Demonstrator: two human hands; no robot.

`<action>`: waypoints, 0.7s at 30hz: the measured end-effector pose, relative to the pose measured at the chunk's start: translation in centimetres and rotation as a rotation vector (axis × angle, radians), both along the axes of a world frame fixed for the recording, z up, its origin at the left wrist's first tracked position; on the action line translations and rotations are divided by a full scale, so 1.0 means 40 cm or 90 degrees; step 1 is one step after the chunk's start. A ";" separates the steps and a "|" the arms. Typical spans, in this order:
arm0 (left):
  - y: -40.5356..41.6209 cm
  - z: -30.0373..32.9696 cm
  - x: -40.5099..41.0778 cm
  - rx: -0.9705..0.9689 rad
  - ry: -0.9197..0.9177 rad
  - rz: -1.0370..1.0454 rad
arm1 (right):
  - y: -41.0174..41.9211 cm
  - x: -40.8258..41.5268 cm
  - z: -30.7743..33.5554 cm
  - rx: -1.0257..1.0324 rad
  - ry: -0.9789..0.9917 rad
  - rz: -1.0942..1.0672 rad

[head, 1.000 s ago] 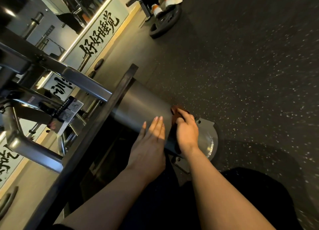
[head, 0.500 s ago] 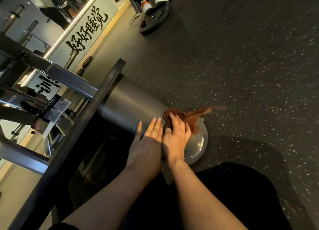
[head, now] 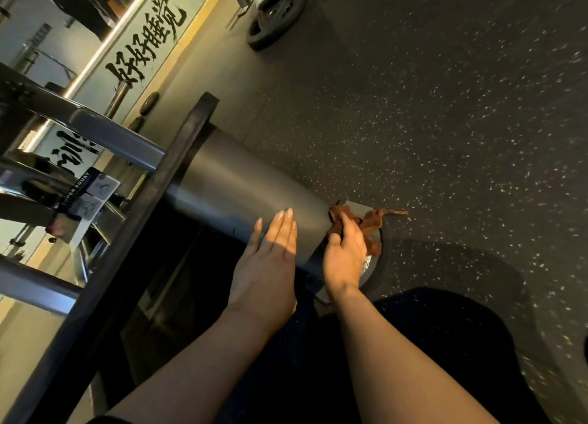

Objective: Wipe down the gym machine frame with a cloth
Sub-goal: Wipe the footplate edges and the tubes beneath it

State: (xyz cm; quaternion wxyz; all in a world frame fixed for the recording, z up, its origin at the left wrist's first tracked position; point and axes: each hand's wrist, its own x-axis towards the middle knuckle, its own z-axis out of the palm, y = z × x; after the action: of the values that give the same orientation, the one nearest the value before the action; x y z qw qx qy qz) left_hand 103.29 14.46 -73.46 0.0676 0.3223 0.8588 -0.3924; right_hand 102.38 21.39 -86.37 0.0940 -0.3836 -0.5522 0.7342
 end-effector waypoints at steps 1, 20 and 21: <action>0.000 0.000 0.000 -0.004 -0.001 0.002 | -0.001 0.004 -0.013 -0.003 -0.017 -0.001; -0.004 -0.028 0.013 -0.020 0.055 -0.028 | 0.059 -0.071 0.043 0.031 0.069 0.073; -0.005 -0.032 0.013 -0.019 0.059 -0.022 | 0.065 -0.073 0.027 0.034 0.043 0.087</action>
State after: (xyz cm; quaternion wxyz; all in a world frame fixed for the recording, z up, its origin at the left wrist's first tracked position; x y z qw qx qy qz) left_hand 103.82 14.27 -74.76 0.0259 0.3173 0.8495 -0.4206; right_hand 99.46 23.98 -85.28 0.0725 -0.3177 -0.5930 0.7363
